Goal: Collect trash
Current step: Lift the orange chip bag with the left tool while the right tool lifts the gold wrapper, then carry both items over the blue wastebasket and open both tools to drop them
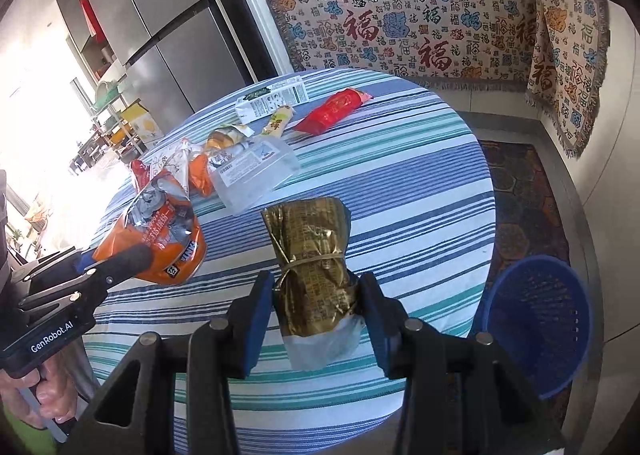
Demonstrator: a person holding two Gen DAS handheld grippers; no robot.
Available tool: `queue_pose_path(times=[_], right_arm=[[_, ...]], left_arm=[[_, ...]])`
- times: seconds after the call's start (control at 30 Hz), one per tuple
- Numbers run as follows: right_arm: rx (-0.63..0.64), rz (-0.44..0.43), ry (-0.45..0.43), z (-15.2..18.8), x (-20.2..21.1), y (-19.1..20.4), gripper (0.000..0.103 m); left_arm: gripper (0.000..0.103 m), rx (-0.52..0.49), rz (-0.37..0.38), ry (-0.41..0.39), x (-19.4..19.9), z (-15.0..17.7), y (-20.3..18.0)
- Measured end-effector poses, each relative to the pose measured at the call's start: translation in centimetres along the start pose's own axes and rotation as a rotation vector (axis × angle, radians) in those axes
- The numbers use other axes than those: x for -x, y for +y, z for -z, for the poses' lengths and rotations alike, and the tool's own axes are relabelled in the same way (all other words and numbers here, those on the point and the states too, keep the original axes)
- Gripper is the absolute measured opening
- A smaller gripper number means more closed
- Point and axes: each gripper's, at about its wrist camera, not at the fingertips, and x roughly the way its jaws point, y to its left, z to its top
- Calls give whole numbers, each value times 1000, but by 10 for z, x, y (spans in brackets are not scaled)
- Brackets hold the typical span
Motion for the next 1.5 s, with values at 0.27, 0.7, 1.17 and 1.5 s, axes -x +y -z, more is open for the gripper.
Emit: queue_pose_path(times=[0.27, 0.7, 1.17, 1.5], right_arm=[[-103, 78, -47, -6, 39, -59, 44], [-339, 270, 1, 3, 84, -223, 45], [-611, 175, 64, 48, 30, -343, 45], [-683, 158, 65, 51, 18, -366, 50]], left_arm=[[25, -39, 115, 0, -2, -14, -42], [25, -157, 420, 71, -49, -52, -212], [26, -190, 436, 214, -170, -34, -302], [29, -203, 408, 246, -204, -23, -312]])
